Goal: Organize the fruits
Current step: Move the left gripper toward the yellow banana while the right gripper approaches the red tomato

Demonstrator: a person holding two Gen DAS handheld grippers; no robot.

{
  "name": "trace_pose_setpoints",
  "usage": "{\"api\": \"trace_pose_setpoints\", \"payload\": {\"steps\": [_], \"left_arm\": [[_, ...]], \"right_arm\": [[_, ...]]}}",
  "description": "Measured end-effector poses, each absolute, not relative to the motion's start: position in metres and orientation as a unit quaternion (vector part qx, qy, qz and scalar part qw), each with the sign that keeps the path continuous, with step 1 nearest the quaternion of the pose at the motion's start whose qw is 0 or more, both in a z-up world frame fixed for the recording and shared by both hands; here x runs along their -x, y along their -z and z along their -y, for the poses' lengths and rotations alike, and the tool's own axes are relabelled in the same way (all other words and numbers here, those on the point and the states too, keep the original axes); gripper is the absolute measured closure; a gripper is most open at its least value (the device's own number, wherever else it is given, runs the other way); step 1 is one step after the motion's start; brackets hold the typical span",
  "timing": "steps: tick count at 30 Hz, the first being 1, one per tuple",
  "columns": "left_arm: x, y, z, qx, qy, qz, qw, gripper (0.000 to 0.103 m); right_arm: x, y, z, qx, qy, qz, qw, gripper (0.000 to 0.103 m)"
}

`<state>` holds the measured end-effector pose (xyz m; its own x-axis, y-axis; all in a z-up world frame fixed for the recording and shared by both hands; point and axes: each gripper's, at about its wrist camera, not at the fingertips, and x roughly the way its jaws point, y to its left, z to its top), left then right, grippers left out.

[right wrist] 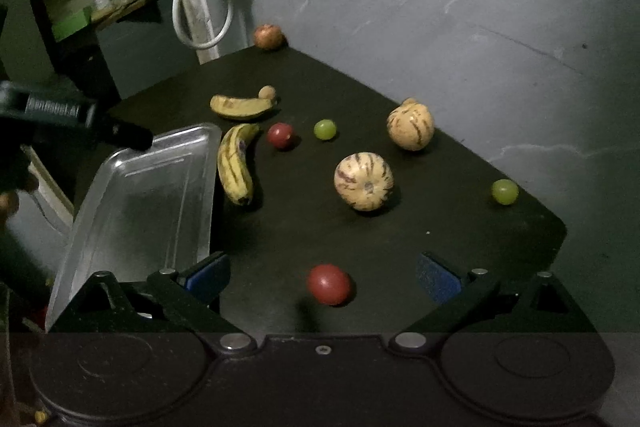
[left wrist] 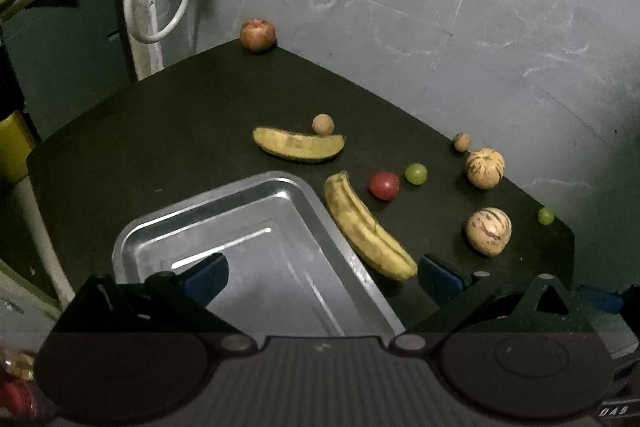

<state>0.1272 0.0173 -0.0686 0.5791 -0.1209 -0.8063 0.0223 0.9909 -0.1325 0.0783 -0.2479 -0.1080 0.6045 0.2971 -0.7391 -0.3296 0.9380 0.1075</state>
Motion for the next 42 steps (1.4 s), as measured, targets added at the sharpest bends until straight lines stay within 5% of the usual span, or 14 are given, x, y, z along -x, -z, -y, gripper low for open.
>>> {"api": "trace_pose_setpoints", "payload": {"steps": [20, 28, 33, 42], "left_arm": [[-0.182, 0.104, 0.000, 0.047, 0.119, -0.460, 0.878, 0.000], [-0.247, 0.101, -0.026, -0.104, 0.194, -0.422, 0.880, 0.001], [-0.289, 0.110, -0.025, -0.176, 0.256, -0.421, 0.852, 0.011], [-0.322, 0.132, -0.018, -0.262, 0.380, -0.438, 0.771, 0.043]], "right_arm": [[-0.095, 0.125, 0.244, 0.022, -0.123, -0.440, 0.889, 0.006], [-0.104, 0.125, 0.248, 0.017, -0.117, -0.441, 0.890, 0.006], [-0.117, 0.124, 0.246, 0.009, -0.109, -0.439, 0.892, 0.007], [-0.166, 0.122, 0.228, 0.013, -0.115, -0.427, 0.897, 0.010]]}}
